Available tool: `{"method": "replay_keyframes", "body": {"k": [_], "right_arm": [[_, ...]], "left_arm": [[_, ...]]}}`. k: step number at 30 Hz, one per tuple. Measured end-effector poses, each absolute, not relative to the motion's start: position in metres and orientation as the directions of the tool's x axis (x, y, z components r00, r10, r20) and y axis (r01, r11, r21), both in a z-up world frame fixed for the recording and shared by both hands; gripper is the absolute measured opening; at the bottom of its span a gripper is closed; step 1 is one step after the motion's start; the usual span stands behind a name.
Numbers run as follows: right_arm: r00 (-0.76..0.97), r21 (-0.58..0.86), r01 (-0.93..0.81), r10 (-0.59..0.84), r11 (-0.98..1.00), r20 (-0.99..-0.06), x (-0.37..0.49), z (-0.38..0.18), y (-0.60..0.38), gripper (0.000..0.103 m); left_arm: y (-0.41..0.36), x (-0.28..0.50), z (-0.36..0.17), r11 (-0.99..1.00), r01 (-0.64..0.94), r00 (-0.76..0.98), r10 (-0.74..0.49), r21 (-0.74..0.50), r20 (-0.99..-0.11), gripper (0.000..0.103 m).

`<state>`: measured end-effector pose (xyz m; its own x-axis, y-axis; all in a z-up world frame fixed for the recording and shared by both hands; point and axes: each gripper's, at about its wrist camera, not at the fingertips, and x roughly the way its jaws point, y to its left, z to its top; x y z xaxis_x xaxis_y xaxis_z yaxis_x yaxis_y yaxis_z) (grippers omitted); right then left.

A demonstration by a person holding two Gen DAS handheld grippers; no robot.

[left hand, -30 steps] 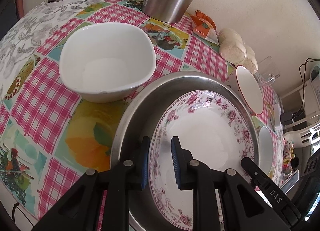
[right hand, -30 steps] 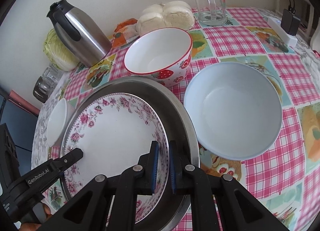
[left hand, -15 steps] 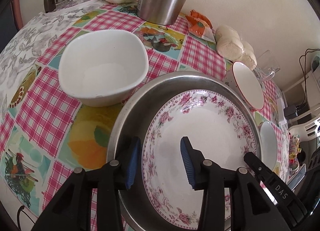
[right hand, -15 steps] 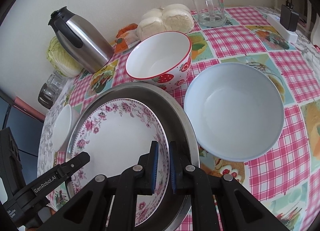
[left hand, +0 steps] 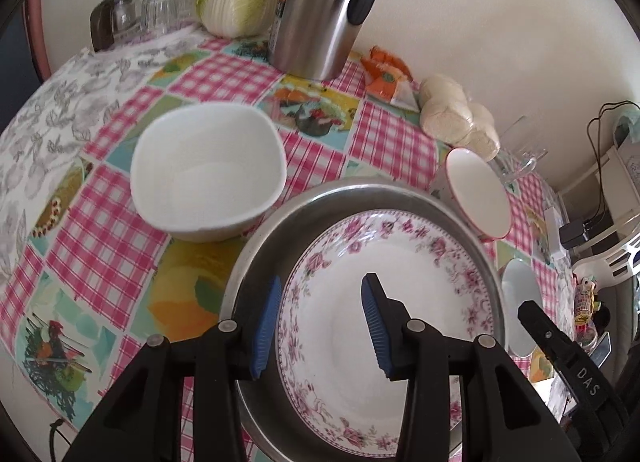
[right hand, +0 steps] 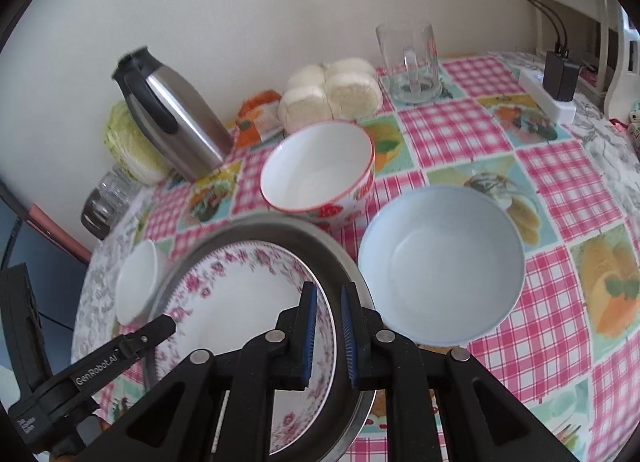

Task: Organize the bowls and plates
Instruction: 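Lower the floral plate into the steel basin and open the right gripper, then withdraw both grippers from the basin and move toward the red-rimmed white bowl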

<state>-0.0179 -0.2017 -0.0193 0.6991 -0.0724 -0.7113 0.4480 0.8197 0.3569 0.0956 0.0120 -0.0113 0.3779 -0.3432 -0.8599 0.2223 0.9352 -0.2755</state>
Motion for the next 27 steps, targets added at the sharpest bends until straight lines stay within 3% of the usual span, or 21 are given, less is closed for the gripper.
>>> {"method": "replay_keyframes", "body": {"k": [3, 5, 10, 15, 19, 24, 27], "right_arm": [[0.719, 0.356, 0.45, -0.096, 0.819, -0.688, -0.024, -0.009, -0.202, 0.015], [0.722, 0.345, 0.452, -0.111, 0.822, -0.683, -0.024, -0.005, -0.201, 0.016], [0.687, 0.256, 0.474, -0.171, 0.842, -0.707, -0.021, -0.007, -0.196, 0.026], [0.645, 0.184, 0.497, -0.219, 0.848, -0.732, -0.02, -0.012, -0.196, 0.061], [0.625, 0.16, 0.494, -0.222, 0.855, -0.748, -0.018, -0.016, -0.195, 0.068], [0.622, 0.129, 0.466, -0.22, 0.875, -0.751, -0.015, -0.019, -0.188, 0.088], [0.624, 0.115, 0.454, -0.223, 0.884, -0.749, -0.014, -0.019, -0.185, 0.094]], "left_arm": [[0.008, 0.092, -0.002, 0.935, 0.246, 0.41, -0.339, -0.255, -0.847, 0.046], [0.005, 0.091, 0.0, 0.938, 0.255, 0.429, -0.327, -0.234, -0.842, 0.056], [0.006, 0.092, -0.003, 0.948, 0.24, 0.438, -0.298, -0.209, -0.848, 0.064], [0.011, 0.095, -0.011, 0.962, 0.202, 0.425, -0.257, -0.186, -0.868, 0.072], [0.014, 0.096, -0.016, 0.966, 0.182, 0.409, -0.244, -0.183, -0.879, 0.077], [0.007, 0.093, -0.018, 0.969, 0.21, 0.429, -0.213, -0.133, -0.878, 0.086], [0.005, 0.092, -0.019, 0.971, 0.216, 0.441, -0.194, -0.106, -0.876, 0.087]]}}
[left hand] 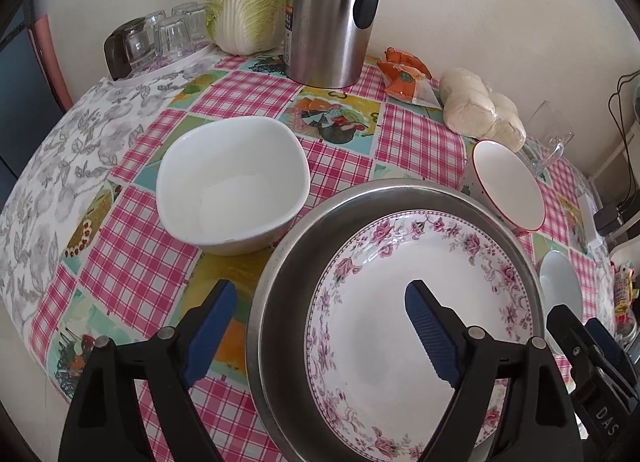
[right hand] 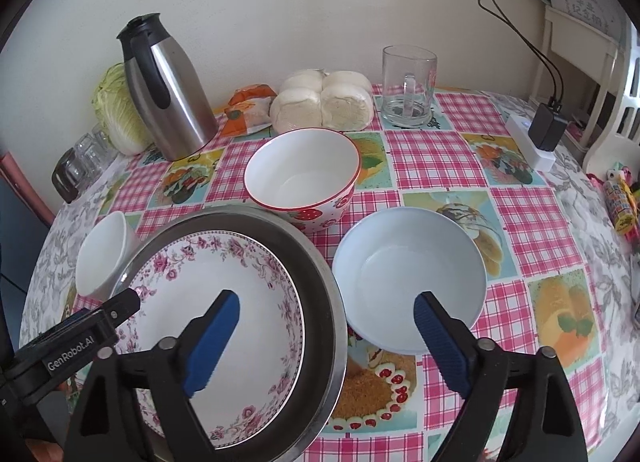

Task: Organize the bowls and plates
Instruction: 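Withdraw both grippers from the basin and move toward the red-rimmed white bowl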

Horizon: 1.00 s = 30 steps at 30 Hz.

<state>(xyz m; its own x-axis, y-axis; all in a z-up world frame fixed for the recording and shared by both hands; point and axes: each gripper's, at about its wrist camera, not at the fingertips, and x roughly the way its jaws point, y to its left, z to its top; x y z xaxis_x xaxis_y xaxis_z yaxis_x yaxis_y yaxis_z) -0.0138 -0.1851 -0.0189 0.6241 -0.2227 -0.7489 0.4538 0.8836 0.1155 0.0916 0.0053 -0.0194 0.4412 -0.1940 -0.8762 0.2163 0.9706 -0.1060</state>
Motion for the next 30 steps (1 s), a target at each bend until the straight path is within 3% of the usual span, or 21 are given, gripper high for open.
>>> {"method": "replay_keyframes", "body": {"k": [8, 20, 30], "right_arm": [[0.612, 0.091, 0.456, -0.238, 0.885, -0.754, -0.012, -0.022, -0.188, 0.103], [0.628, 0.076, 0.506, -0.306, 0.859, -0.716, -0.012, -0.005, -0.206, 0.103], [0.689, 0.119, 0.545, -0.363, 0.83, -0.628, -0.022, 0.025, -0.236, 0.103]], "left_arm": [[0.008, 0.093, -0.02, 0.978, 0.199, 0.475, -0.151, -0.061, -0.867, 0.099], [0.006, 0.096, -0.01, 0.985, 0.174, 0.553, -0.106, -0.01, -0.827, 0.1], [-0.006, 0.093, 0.016, 0.97, 0.23, 0.679, -0.215, -0.076, -0.702, 0.1]]}}
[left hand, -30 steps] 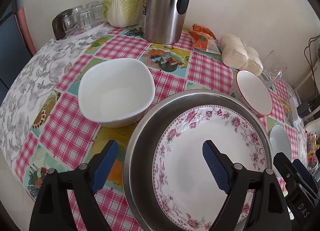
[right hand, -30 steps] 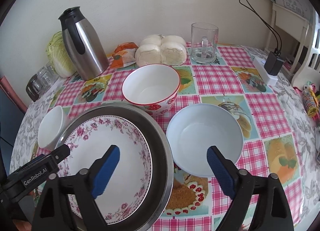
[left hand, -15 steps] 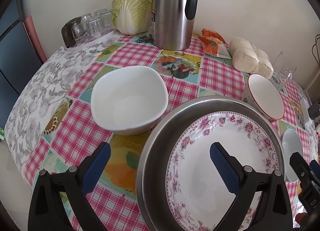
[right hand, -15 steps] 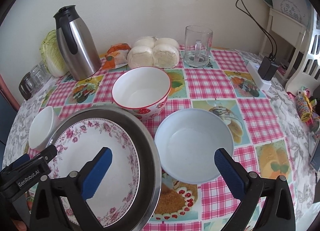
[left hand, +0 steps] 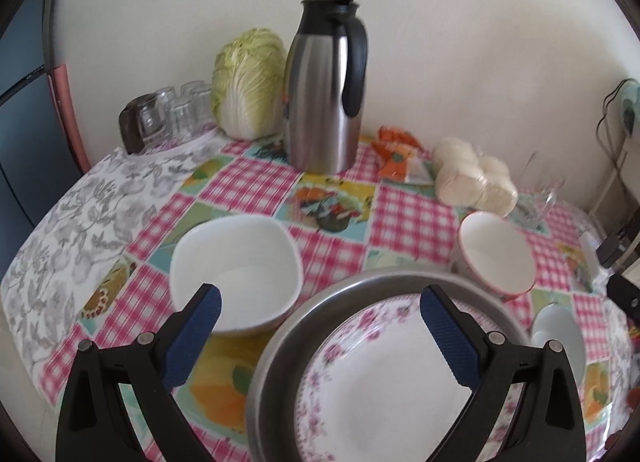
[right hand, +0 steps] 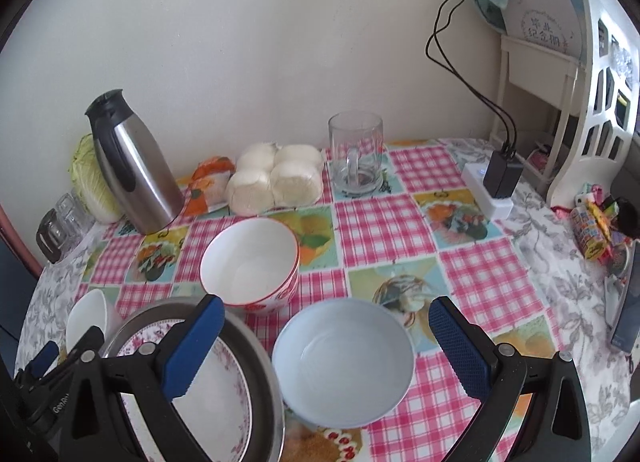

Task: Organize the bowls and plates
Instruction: 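Withdraw both grippers from the basin and move toward the red-rimmed white bowl, then close the left and right grippers on the rim of the red-rimmed bowl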

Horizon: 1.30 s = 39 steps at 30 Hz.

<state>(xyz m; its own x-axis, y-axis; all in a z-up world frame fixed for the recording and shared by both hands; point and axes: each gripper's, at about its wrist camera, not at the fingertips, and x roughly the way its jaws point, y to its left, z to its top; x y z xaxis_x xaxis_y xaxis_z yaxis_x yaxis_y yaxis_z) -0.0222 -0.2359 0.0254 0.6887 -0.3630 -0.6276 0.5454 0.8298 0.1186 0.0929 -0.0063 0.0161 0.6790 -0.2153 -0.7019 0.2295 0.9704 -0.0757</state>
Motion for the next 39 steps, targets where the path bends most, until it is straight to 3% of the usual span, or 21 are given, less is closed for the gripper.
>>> {"method": "replay_keyframes", "body": {"k": [6, 11, 24, 39], "right_arm": [[0.704, 0.118, 0.526, -0.354, 0.842, -0.616, -0.023, 0.031, -0.25, 0.103], [0.71, 0.129, 0.511, -0.333, 0.85, -0.62, -0.024, 0.032, -0.261, 0.103], [0.666, 0.133, 0.564, -0.354, 0.815, -0.656, -0.018, 0.029, -0.296, 0.103], [0.632, 0.148, 0.572, -0.319, 0.807, -0.706, 0.007, 0.012, -0.316, 0.103]], "left_arm": [[-0.018, 0.1, 0.024, 0.955, 0.259, 0.694, -0.289, -0.147, -0.659, 0.1], [-0.033, 0.099, 0.028, 0.947, 0.296, 0.712, -0.307, -0.126, -0.632, 0.1], [-0.063, 0.112, 0.024, 0.896, 0.418, 0.633, -0.408, -0.153, -0.658, 0.1], [-0.098, 0.133, 0.022, 0.89, 0.43, 0.583, -0.4, -0.149, -0.707, 0.1]]}}
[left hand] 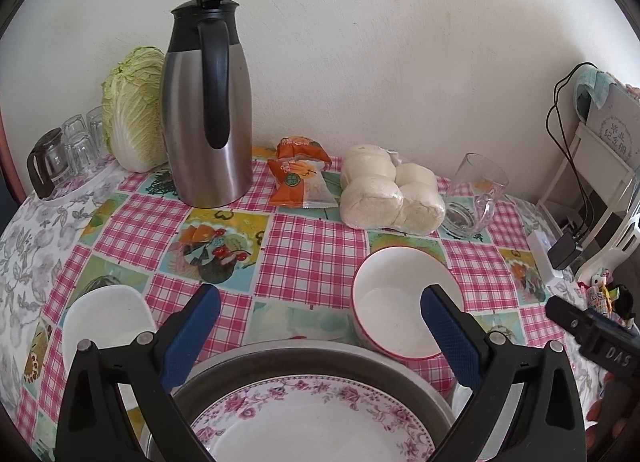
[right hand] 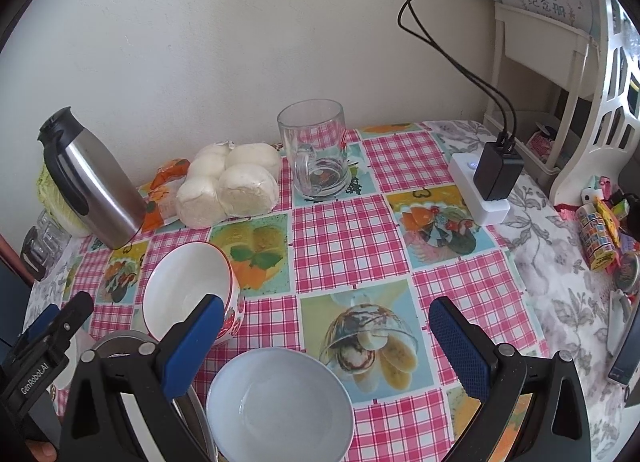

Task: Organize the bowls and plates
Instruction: 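Close the left and right grippers on the rim of the red-rimmed bowl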

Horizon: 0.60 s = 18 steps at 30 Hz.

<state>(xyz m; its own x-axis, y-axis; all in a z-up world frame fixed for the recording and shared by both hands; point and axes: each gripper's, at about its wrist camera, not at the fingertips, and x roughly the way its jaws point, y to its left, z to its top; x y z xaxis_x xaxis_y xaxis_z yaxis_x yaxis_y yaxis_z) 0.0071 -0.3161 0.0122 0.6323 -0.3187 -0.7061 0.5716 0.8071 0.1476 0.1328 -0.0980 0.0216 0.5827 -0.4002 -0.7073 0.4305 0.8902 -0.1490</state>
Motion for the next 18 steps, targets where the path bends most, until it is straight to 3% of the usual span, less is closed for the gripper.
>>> {"method": "replay_keyframes", "body": {"k": [8, 18], "right_arm": [[0.618, 0.161, 0.556, -0.276, 0.815, -0.736, 0.028, -0.007, -0.318, 0.103], [0.605, 0.169, 0.545, -0.246, 0.821, -0.758, 0.055, -0.024, -0.315, 0.101]], "left_arm": [[-0.107, 0.153, 0.011, 0.881, 0.399, 0.482, -0.436, -0.253, -0.76, 0.1], [-0.113, 0.177, -0.019, 0.896, 0.334, 0.393, -0.415, -0.293, -0.821, 0.1]]}}
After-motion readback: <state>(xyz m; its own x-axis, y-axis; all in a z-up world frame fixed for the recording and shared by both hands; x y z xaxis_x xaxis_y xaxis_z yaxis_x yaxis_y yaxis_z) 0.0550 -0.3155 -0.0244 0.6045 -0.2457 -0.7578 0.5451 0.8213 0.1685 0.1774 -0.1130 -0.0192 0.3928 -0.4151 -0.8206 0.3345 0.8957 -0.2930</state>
